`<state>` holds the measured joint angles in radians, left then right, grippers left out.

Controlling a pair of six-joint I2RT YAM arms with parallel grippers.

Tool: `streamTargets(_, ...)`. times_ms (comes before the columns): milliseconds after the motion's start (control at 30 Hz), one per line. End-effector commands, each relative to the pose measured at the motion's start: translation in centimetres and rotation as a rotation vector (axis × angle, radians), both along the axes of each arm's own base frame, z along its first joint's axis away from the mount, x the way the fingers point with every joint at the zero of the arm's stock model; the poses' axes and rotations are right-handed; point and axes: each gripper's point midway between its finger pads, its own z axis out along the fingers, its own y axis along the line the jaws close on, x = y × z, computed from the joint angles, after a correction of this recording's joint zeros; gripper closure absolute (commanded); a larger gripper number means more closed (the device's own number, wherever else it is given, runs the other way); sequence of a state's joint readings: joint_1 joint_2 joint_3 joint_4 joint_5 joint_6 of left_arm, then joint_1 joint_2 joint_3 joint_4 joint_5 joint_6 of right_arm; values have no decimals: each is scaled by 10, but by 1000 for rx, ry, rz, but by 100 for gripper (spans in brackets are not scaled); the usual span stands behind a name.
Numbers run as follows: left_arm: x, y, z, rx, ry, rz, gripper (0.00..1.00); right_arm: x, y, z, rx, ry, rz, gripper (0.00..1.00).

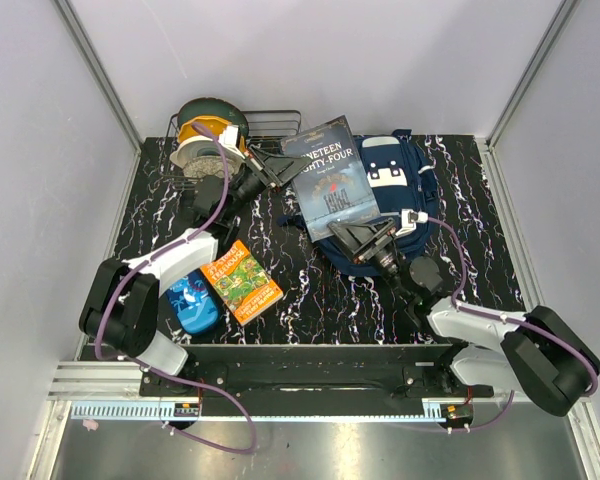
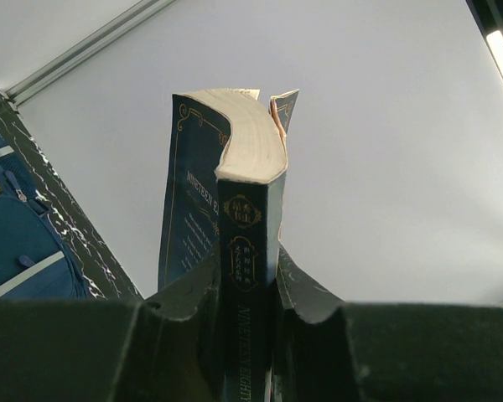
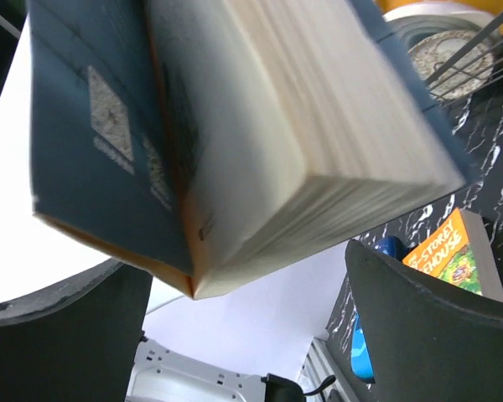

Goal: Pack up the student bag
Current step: Pick up the book from the center of the board.

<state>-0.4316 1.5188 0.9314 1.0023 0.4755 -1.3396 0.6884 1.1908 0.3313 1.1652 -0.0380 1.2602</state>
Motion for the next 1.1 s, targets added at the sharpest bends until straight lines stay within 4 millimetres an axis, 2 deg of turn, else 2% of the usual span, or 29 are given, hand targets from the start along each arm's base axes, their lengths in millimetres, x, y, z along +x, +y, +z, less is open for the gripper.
streamTargets(0, -21, 10, 59, -128, -157, -29, 100, 8, -12, 20, 43, -94, -105, 0)
streamTargets(33, -23, 10, 59, -128, -154, -31, 100, 11, -12, 20, 39, -105, -115, 0)
streamTargets(100, -23, 11, 51, -116, -133, -26, 100, 11, -15, 35, 50, -180, -141, 0)
streamTargets(300, -26, 11, 41, -84, -113, -20, 100, 6, -8, 56, 21, -285, -126, 1)
streamTargets(400, -26, 12, 36, -83, -104, -16, 100, 6, -15, 61, 34, -302, -160, 7)
streamTargets(533, -25, 11, 31, -83, -97, -21, 100, 1, -15, 67, 33, -309, -145, 18)
streamTargets(567, -26, 11, 31, -84, -96, -24, 100, 1, -16, 65, 35, -299, -144, 25)
streamTargets(600, -25, 11, 30, -83, -94, -24, 100, 1, -17, 65, 39, -296, -147, 28)
streamTargets(733, -26, 12, 25, -76, -87, -20, 100, -1, -22, 71, 53, -307, -165, 37)
streamTargets(800, -26, 12, 19, -70, -74, -19, 100, -2, -22, 75, 51, -319, -163, 40)
streamTargets(900, -27, 11, 16, -62, -67, -18, 100, -1, -19, 79, 39, -320, -159, 51)
streamTargets(1067, -30, 5, 13, -58, -64, -33, 100, 3, -15, 80, 29, -317, -156, 53)
